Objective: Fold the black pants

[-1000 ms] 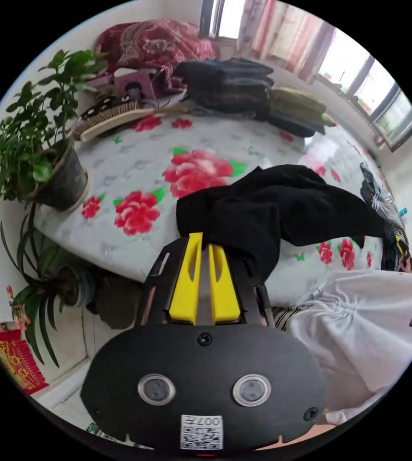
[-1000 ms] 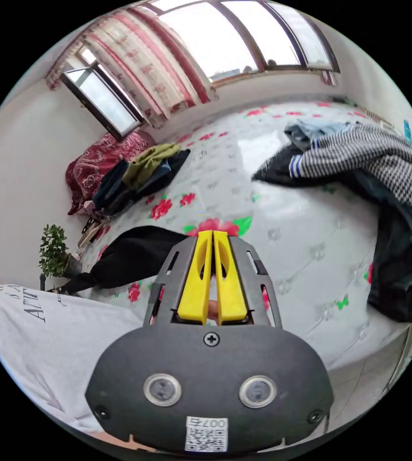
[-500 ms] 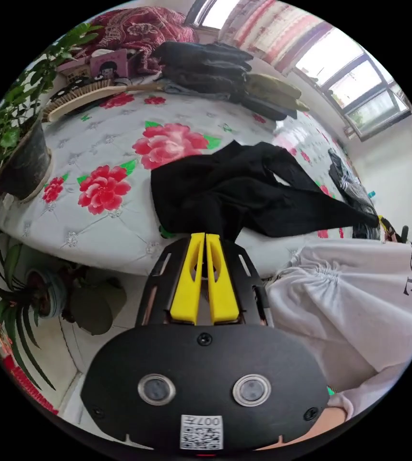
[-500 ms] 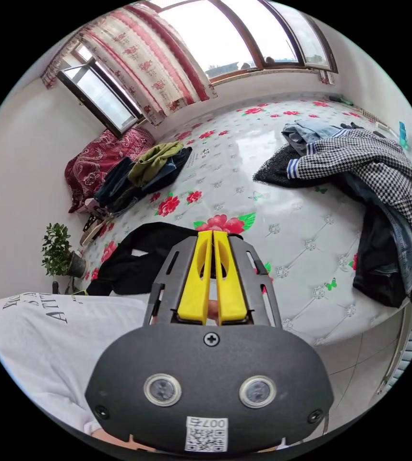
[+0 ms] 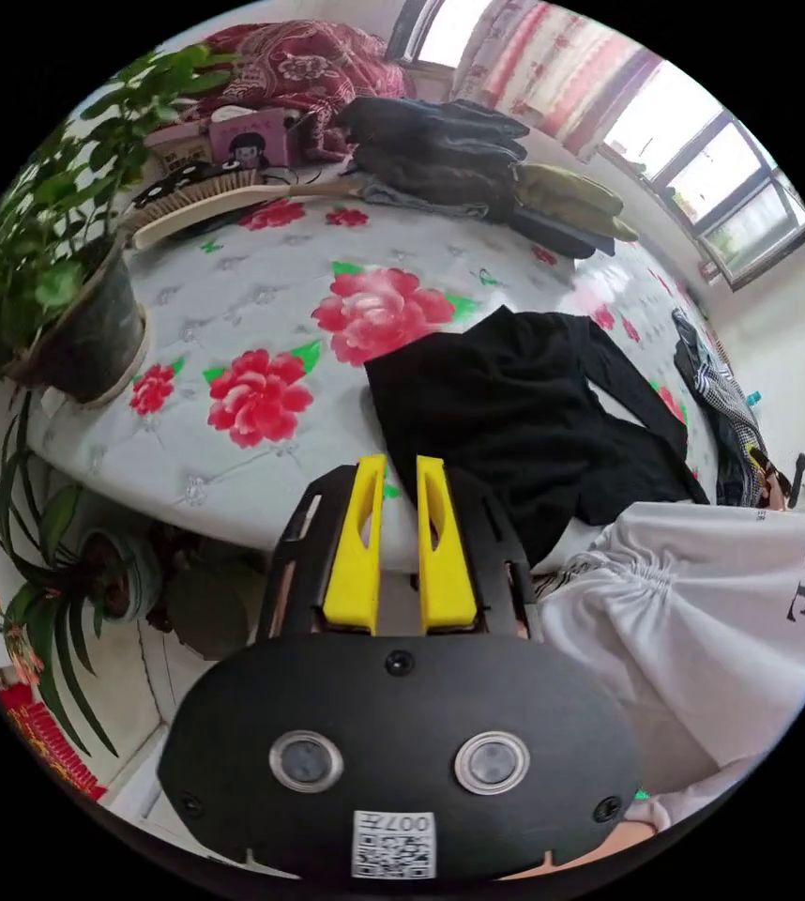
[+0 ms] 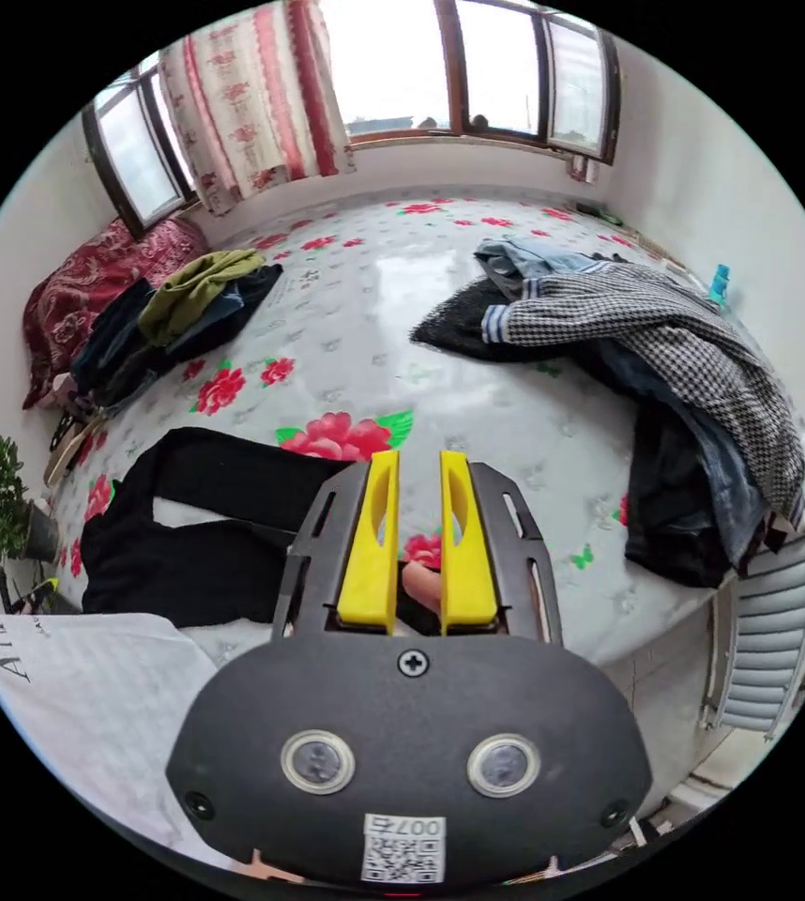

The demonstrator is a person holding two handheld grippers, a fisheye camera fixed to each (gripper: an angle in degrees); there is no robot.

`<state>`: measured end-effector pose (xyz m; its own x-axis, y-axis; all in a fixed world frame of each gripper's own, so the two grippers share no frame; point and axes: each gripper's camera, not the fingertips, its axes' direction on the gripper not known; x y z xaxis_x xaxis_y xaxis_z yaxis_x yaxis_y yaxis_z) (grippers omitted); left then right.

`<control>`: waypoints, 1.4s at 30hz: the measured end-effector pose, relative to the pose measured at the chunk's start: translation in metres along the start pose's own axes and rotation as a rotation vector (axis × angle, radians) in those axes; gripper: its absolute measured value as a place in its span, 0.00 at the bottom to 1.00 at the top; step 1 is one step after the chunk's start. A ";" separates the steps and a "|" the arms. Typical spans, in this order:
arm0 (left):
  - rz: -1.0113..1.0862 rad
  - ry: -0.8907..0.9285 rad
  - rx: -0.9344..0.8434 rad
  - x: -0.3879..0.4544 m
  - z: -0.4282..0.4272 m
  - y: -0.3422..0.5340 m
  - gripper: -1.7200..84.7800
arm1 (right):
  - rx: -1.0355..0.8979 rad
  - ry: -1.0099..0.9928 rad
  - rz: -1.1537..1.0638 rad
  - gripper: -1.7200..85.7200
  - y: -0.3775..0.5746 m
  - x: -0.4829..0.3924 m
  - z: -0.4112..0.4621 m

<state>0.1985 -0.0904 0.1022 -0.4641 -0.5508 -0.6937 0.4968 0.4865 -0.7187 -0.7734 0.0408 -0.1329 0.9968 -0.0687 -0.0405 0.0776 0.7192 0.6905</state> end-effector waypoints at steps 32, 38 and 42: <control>0.160 -0.100 -0.125 0.058 0.132 -0.163 0.02 | -0.118 0.175 -0.420 0.02 -0.006 -0.092 0.052; 0.112 -0.012 -0.105 0.028 0.117 -0.160 0.08 | -0.206 0.032 -0.195 0.02 0.044 -0.056 0.077; 0.130 -0.019 -0.087 0.025 0.106 -0.187 0.08 | 0.089 -0.047 -0.264 0.02 -0.023 -0.075 0.008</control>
<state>0.1716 -0.2670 0.2247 -0.3859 -0.4915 -0.7807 0.4862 0.6108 -0.6249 -0.8505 0.0234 -0.1400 0.9403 -0.2792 -0.1948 0.3302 0.6086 0.7215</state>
